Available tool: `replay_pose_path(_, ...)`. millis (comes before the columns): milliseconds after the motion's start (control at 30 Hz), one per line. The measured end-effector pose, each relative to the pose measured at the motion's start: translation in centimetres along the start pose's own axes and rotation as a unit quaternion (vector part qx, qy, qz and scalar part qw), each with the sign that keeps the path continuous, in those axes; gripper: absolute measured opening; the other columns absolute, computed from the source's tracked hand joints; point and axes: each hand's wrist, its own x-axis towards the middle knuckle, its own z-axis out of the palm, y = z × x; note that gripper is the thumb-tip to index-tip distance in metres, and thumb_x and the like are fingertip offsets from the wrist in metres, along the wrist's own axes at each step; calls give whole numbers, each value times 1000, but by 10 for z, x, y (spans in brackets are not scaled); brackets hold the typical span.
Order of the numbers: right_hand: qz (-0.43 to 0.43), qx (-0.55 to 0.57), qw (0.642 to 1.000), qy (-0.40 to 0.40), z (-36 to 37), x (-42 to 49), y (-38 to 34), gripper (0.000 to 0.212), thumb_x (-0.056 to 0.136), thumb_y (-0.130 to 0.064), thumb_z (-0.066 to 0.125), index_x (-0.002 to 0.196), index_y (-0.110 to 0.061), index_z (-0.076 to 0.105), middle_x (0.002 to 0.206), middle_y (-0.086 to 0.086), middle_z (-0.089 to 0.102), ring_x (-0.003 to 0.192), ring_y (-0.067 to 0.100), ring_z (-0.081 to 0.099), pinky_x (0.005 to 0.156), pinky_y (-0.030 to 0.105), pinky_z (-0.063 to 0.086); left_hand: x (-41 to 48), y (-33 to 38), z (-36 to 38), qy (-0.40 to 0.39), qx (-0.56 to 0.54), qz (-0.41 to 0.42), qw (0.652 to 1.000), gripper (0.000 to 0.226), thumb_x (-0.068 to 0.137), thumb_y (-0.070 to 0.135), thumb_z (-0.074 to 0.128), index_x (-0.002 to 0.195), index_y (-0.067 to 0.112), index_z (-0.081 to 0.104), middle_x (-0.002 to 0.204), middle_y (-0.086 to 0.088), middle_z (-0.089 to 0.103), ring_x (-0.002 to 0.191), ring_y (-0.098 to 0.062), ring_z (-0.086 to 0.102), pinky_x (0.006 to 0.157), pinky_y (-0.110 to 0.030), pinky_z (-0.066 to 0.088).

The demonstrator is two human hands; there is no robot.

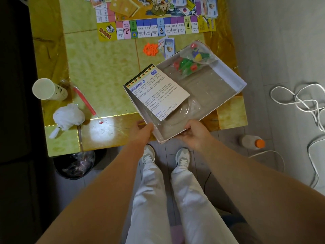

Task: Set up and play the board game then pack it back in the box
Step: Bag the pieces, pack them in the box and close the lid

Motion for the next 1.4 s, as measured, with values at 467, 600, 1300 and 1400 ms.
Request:
replay_pose_path(467,4,45,999,7,-18,2,-6,44,82,20,21,95,-8,52,106,18,55,122,41,48,91,51,45,10,-13,20,76,-17,-9,997,29,96,17,30,94,17,59,87,-9,64,79,-22,62,71,-31,58)
replay_pose_path(600,-4,5,1000,2,-37,9,-2,52,81,20,21,117,-6,49,113,19,52,119,41,47,106,55,38,23,-23,21,76,91,-8,993,34,93,12,35,106,19,65,110,-15,65,102,-33,62,96,-42,50)
replay_pose_path(1300,-16,-6,997,71,-61,0,-4,42,81,18,26,105,-2,54,114,13,45,103,34,47,107,48,39,-2,-46,2,234,320,-36,917,43,89,5,58,128,-6,43,134,-26,40,116,-40,51,98,-39,41)
replay_pose_path(1400,-11,-42,995,95,-65,-1,-5,52,84,16,27,129,4,49,102,11,47,100,32,47,110,48,36,-1,-55,3,243,311,-28,918,40,88,5,60,125,-4,50,131,-24,43,108,-39,56,96,-38,43)
